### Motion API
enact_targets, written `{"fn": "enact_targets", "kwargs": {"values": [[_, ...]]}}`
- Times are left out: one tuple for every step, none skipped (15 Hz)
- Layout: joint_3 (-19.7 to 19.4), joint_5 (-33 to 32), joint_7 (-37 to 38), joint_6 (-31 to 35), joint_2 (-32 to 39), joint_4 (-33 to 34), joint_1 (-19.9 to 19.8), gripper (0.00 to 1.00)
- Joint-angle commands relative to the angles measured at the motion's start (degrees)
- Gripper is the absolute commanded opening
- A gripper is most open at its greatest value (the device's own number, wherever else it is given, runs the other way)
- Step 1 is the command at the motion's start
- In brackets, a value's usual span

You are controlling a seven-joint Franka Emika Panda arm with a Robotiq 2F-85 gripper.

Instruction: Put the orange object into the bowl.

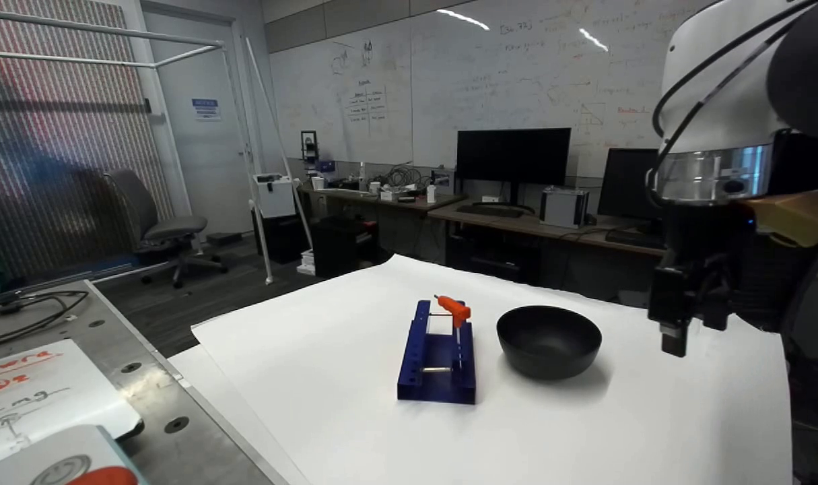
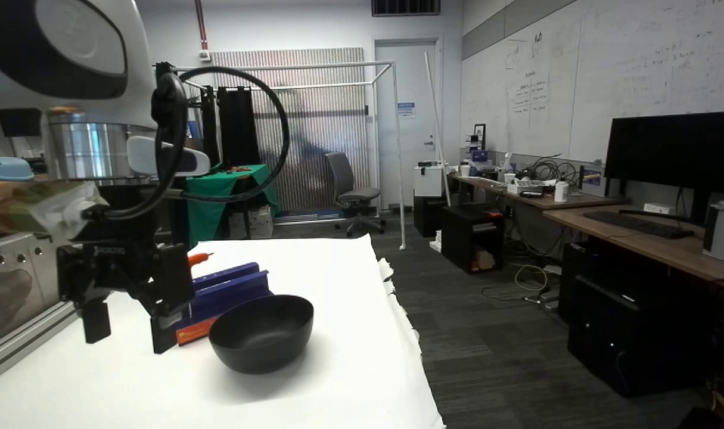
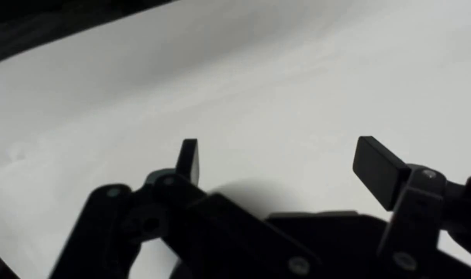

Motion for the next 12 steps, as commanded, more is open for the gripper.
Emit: {"fn": "enact_targets", "kwargs": {"values": [[1.6,2.8,1.7,2.6,10.1,9.6,2.8,1.00],[2.0,2.9,1.7,2.7,12.2,11.9,3.4,1.00],[2.7,3.0,1.9,2.4,15.0,15.1,4.3,1.00],[2.9,2.9,1.9,1.9,17.1,17.6,5.0,1.00],[3.4,2.8,2.3,1.3,19.7,20.6,5.8,1.00],[3.6,2.6,2.3,0.8,21.8,23.1,6.5,1.00],[3.9,1.6,3.8,0.9,24.4,25.9,7.2,1.00],[4.0,0.7,5.2,0.8,26.4,28.4,7.8,1.00],[3.8,-0.2,6.7,0.5,27.8,30.7,8.4,1.00],[3.5,-1.1,8.1,0.5,29.5,32.9,9.0,1.00],[3.1,-2.2,9.6,0.3,31.3,35.6,9.5,1.00],[2.6,-3.3,11.2,0.1,32.9,37.9,10.0,1.00]]}}
